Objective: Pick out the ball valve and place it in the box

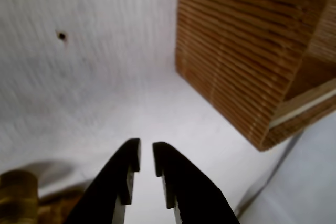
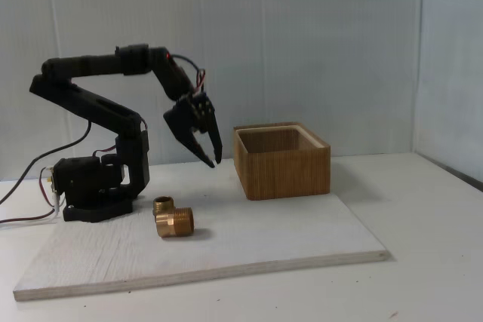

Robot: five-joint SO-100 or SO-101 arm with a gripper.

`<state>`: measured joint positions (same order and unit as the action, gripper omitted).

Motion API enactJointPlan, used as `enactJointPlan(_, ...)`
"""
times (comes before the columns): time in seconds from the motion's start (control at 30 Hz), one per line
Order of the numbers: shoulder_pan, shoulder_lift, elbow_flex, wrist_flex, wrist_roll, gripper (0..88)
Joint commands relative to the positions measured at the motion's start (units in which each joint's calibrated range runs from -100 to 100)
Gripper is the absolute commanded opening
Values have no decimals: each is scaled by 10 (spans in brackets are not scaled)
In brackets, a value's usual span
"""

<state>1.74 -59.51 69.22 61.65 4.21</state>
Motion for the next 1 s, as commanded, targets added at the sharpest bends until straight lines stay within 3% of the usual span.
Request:
enactJointPlan(0.0, 0, -26, 34, -33, -3, 9)
enactJointPlan(0.8, -39, -322, 306, -60, -3, 9)
enactJointPlan(0.97, -62, -374, 308, 22, -3, 9)
